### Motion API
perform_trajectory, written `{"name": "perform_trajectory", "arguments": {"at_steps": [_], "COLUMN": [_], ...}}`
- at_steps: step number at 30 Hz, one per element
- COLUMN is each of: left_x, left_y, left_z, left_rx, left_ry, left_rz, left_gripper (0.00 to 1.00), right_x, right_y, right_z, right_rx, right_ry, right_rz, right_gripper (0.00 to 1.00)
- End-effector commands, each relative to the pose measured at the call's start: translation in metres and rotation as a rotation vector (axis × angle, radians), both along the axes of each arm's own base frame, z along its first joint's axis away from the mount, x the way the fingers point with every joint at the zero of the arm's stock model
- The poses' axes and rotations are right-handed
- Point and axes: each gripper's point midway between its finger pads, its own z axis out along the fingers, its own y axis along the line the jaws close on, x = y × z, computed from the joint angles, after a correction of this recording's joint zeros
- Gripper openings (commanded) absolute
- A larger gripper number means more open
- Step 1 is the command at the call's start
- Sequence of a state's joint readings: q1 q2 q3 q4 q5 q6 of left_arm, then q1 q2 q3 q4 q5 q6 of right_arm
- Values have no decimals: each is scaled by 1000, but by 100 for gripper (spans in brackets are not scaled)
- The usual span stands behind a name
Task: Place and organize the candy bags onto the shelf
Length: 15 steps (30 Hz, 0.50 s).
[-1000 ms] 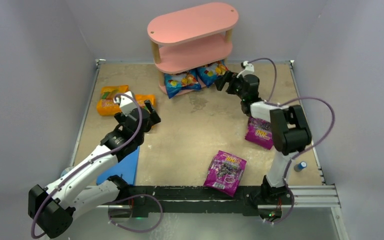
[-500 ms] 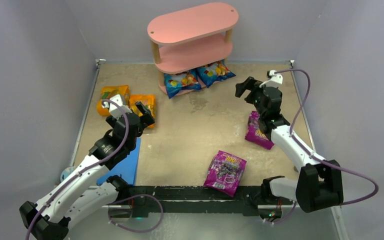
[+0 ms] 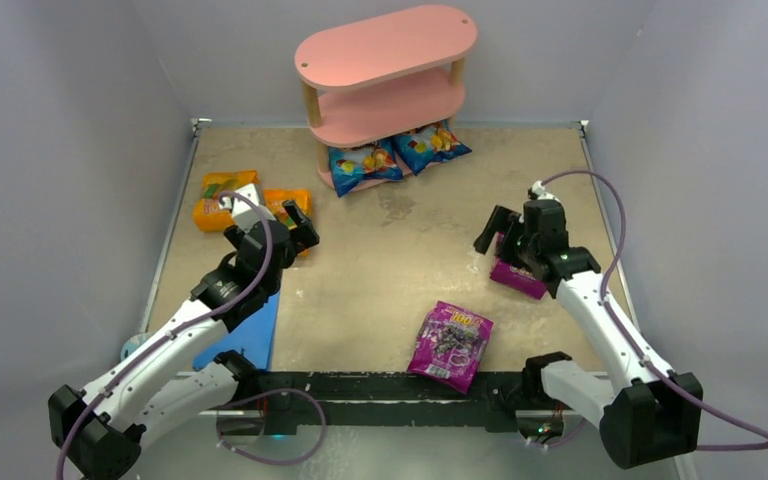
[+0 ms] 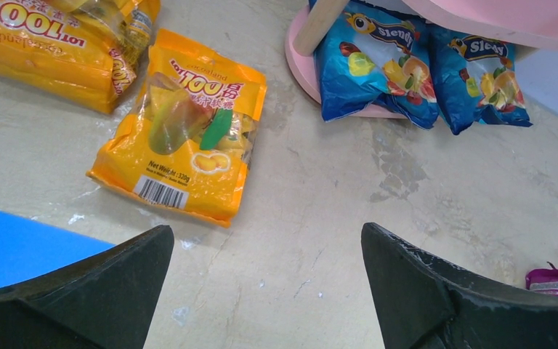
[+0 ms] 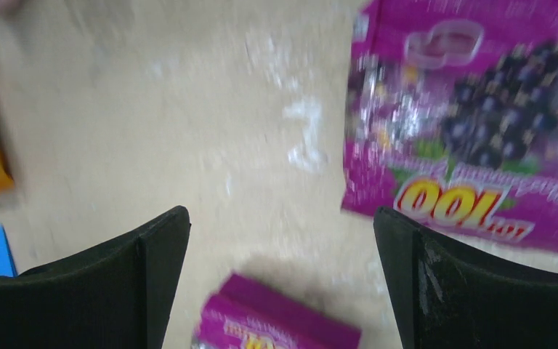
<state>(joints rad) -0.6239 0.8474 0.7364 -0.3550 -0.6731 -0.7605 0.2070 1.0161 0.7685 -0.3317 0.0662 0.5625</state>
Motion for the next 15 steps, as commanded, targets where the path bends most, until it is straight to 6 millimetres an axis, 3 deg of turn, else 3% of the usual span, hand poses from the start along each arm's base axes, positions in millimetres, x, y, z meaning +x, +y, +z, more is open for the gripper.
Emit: {"name": "perform_trajectory", "arguments": {"at_steps": [1, 5, 11, 15], "left_x": [7, 9, 11, 14], "left_y": [-7, -9, -14, -21], "left_z": [4, 0, -8, -12], "left_rx": [1, 5, 3, 5], "left_ry": [-31, -22, -7, 2], "left_rz": [-29, -32, -52, -77], "left_gripper": [99, 99, 99, 99], "right_x": [-74, -103, -145, -164], "right_y": [17, 28, 29, 37], "right_z": [-39, -57, -88, -96], "right_rx": [52, 107, 142, 193], "right_ry": [335, 448, 642, 709], "right_rz": [165, 245, 257, 313], "right_gripper": [98, 97, 94, 91]}}
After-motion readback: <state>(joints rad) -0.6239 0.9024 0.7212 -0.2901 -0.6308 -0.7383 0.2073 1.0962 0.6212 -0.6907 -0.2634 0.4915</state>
